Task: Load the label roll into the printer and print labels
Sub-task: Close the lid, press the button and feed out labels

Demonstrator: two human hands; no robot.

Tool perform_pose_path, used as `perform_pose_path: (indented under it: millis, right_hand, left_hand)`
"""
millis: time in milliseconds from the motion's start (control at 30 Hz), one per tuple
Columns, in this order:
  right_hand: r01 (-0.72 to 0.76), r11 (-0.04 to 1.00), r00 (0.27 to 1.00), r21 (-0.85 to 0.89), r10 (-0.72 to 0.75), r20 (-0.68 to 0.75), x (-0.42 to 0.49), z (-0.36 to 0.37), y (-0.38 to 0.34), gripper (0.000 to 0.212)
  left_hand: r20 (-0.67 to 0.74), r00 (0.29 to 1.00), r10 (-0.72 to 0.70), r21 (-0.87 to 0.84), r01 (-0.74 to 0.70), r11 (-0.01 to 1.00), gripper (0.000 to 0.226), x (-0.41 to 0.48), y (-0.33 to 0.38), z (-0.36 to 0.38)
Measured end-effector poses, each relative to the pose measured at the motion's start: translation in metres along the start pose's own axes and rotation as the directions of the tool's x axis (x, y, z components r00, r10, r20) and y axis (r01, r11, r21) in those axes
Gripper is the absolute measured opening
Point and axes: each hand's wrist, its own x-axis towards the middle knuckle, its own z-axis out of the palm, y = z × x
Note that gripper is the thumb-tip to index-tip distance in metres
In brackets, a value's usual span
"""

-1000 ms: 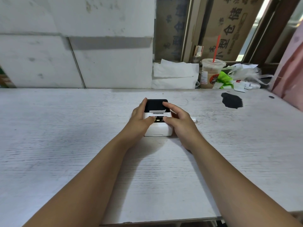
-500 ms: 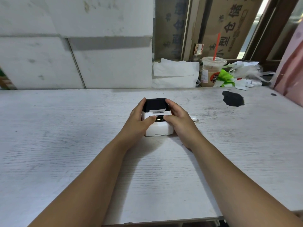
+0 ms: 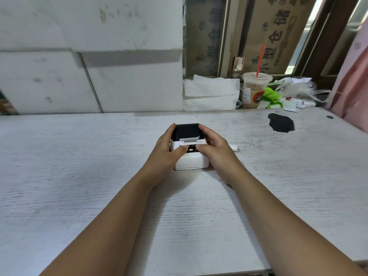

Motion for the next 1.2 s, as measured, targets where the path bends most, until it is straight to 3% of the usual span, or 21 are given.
perform_pose_path:
  millis: [700,1200]
  right_hand:
    - [0.012,0.997,1.0,-0.071,-0.012,0.011,0.0018,-0.0008,0.0011,0.06]
    - [0.014,1.0,0.999,-0.002,-0.014,0.051,0.0003,-0.0043,0.0047,0.06]
  left_hand:
    - [0.009,1.0,0.009,0.027,-0.009,1.0,0.062,-0.0021,0.0002,-0.0007]
    - [0.011,1.0,-0.01,-0.007,0.01,1.0,0.064,0.0022,-0.005,-0.0018]
